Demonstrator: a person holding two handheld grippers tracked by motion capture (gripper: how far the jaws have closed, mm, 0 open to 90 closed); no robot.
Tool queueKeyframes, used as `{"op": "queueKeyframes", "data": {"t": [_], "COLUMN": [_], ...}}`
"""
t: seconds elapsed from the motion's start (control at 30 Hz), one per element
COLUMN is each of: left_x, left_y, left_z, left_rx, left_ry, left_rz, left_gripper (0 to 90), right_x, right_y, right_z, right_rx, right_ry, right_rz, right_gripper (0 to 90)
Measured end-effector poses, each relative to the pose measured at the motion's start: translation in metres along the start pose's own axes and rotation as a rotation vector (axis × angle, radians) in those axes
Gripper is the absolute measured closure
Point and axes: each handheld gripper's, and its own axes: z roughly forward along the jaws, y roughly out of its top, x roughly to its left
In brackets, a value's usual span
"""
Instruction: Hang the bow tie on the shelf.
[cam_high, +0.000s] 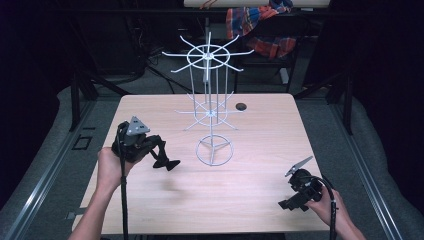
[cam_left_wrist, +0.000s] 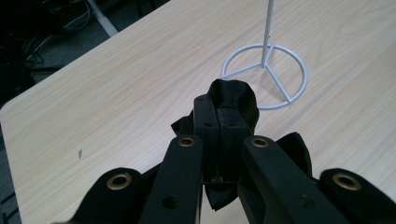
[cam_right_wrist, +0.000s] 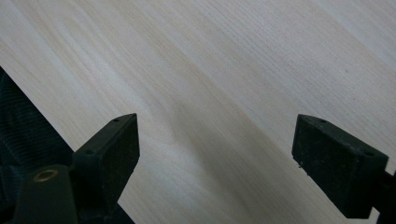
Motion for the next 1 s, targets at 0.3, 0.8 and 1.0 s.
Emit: {"op": "queueKeyframes", "data": {"t": [0.3, 0.8, 1.0], "left_x": [-0.002, -0.009, -0.011], "left_y": [0.015, 0.035, 0.042], "left_z": [0.002, 0.006, 0.009], "left_rx": [0.001, 0.005, 0.001], "left_ry": [-0.005, -0.012, -0.018], "left_rz": [0.025, 0.056, 0.041], "left_gripper": [88.9, 88.8, 88.9], "right_x": [0.001, -0.001, -0.001], "right_y": [0.0, 0.0, 0.0], "right_z": [0.001, 0.0, 0.001], "right_rx": [-0.009, 0.008, 0.013], "right_ry": [0.003, 0.008, 0.004], "right_rz": [0.007, -0.007, -0.004], "right_gripper": [15.0, 14.9, 14.9]}}
